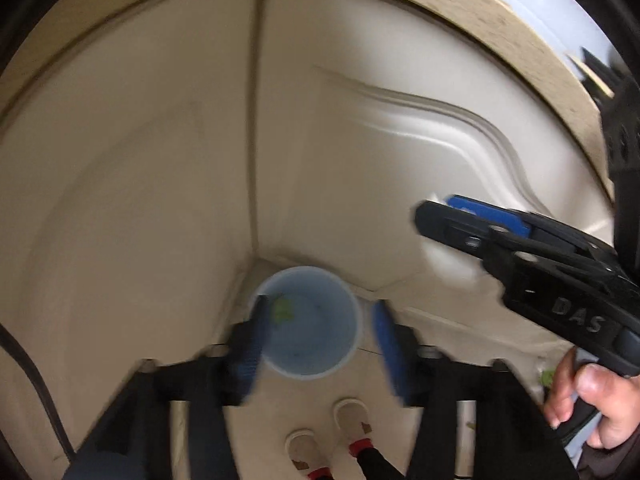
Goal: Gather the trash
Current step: 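Carry both items down over the blue bin and open both tools, then raise both open tools back toward the trash pile on the counter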
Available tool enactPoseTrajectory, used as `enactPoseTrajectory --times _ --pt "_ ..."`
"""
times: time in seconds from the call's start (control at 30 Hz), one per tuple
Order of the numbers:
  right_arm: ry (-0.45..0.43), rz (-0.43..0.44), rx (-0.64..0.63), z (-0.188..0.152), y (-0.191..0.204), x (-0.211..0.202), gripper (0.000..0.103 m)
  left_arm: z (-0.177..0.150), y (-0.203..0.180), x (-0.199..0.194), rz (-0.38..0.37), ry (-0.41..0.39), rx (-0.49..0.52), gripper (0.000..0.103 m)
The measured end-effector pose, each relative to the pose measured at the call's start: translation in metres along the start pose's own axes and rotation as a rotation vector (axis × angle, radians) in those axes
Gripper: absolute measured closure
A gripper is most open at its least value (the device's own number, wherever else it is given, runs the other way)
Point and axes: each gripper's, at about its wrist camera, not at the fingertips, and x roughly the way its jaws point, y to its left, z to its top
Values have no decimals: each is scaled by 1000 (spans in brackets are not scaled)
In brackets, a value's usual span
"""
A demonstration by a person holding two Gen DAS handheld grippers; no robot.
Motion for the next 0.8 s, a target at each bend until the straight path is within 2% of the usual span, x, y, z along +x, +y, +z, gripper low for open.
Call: enactPoseTrajectory --times 0.03,0.1,0.2,0.27,0.33,0.43,0.47,0.57,0.6,0.67,0.8 --pt "-2 8 0 0 -1 -1 60 4 5 7 35 -8 -12 49" --pt "0 25 2 1 0 -3 40 3 1 3 57 -20 -38 49" --pt "-3 35 2 0 2 -12 40 7 -1 -8 87 -45 -69 49" --pt "-16 17 -9 0 6 -24 40 -3 -8 -27 100 -58 -66 49" --pt "-29 -1 -18 4 12 -42 40 -28 -21 -57 106 -74 -49 49" --pt "-83 -57 -38 9 22 -87 29 -44 -56 -72 112 -131 -32 46" --pt "-99 -74 -41 16 29 -99 24 -46 -43 -48 111 -153 -26 44" --pt "-167 -111 -57 20 42 -152 21 -48 -53 -74 111 -223 -35 35" --pt "-190 -122 -59 22 48 -171 14 -49 -57 -84 115 -258 -37 33" --pt "-237 -159 -79 24 57 -204 9 -53 -67 -103 139 -312 -19 32" --pt "-326 -231 -98 33 75 -270 6 -64 -85 -144 140 -395 5 31"
